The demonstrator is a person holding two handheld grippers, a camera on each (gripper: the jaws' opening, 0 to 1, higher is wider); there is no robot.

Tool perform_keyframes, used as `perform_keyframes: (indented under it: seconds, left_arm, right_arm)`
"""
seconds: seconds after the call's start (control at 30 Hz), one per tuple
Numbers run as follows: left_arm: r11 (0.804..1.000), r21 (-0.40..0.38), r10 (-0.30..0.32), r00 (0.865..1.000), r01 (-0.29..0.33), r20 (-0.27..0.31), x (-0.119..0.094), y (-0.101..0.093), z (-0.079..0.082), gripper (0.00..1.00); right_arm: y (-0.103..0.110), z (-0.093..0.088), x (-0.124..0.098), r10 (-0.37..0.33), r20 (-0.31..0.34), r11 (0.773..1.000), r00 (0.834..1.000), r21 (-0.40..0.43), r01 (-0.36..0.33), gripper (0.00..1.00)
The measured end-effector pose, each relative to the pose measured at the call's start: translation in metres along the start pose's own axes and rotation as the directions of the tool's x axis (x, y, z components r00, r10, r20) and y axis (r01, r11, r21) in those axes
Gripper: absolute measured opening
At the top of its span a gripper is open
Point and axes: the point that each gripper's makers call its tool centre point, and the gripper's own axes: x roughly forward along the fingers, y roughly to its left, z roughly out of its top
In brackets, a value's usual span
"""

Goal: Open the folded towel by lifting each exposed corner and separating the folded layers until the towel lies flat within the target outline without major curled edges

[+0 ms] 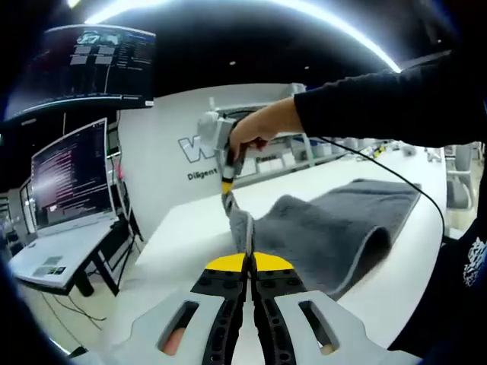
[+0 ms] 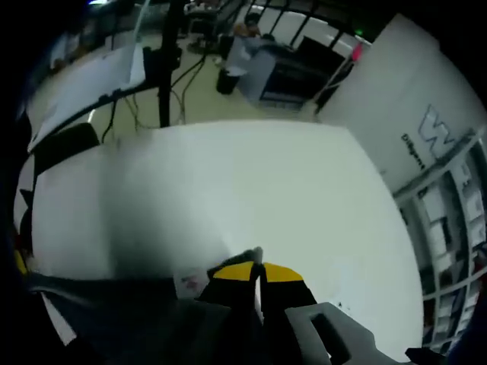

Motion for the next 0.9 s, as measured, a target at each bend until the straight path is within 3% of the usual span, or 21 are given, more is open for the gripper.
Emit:
perform_keyframes:
  seconds: [0.37, 0.9]
  left_arm:
    - [0.998, -0.024, 0.053, 0.998, -0.053, -0.02, -0.011, 0.022, -0.015, 0.0]
    - [0.991, -0.038, 0.127, 0.989, -0.13, -0.073, -0.026, 0.064, -0.039, 0.0]
  right_arm:
    - [0.026, 0.034, 0.019, 0.012, 0.051, 0.998, 0.999, -0.055, -0.009, 0.0]
    - [0.054, 0.076, 0.053, 0.06, 0.076, 0.997, 0.995, -0.061, -0.056, 0.0]
